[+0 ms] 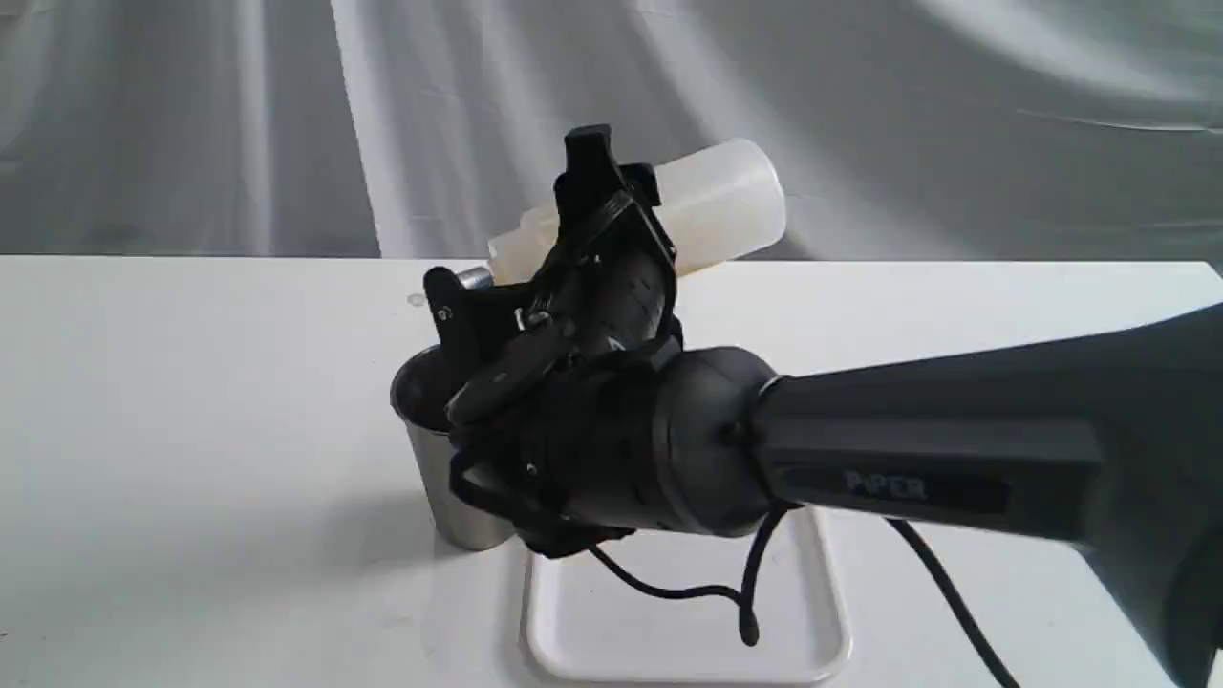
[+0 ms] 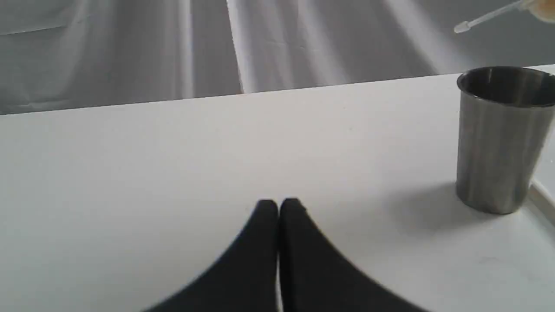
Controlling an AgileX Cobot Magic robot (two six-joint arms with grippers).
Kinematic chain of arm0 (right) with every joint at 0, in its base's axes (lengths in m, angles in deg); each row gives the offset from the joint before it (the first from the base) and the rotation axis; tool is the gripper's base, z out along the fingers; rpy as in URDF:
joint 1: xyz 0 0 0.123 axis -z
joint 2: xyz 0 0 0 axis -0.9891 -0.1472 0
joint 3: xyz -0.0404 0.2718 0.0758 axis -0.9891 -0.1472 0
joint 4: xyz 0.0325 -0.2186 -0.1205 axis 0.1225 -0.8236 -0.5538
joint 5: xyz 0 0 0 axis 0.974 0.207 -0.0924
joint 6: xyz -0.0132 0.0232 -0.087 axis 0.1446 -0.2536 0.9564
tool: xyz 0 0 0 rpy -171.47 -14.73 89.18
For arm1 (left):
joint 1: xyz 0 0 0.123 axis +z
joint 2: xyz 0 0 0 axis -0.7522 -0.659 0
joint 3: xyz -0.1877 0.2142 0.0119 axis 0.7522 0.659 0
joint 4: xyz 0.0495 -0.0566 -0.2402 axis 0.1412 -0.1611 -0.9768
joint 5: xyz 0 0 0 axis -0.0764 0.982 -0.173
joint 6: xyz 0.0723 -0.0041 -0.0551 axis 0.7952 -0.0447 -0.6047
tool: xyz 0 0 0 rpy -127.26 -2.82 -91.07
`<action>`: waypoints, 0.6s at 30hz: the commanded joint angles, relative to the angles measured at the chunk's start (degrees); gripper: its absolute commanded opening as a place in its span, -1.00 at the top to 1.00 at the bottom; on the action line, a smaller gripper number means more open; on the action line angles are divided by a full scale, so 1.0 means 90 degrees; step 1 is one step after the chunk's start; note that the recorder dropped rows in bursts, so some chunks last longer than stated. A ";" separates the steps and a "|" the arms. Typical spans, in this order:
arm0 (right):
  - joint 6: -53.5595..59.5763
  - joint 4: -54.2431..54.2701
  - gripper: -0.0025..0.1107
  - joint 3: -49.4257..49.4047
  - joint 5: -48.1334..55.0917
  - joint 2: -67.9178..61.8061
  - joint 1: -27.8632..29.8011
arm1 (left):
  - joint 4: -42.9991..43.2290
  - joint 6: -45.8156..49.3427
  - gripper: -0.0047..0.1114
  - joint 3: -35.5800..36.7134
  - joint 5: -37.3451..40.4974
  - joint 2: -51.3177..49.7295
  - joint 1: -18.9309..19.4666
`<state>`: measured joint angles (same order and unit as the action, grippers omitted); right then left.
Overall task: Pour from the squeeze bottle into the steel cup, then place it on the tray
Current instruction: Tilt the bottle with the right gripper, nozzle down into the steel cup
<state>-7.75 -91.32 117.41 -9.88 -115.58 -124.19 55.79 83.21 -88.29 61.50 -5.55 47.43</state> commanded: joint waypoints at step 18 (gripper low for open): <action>0.1825 -0.0251 0.72 0.0150 0.0247 0.0107 -0.0027 | -0.0004 -0.0031 0.92 0.0028 -0.0048 0.0016 0.0010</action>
<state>7.56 -91.31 118.12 -9.27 -115.58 -124.19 55.79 83.21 -88.29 61.50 -5.55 47.43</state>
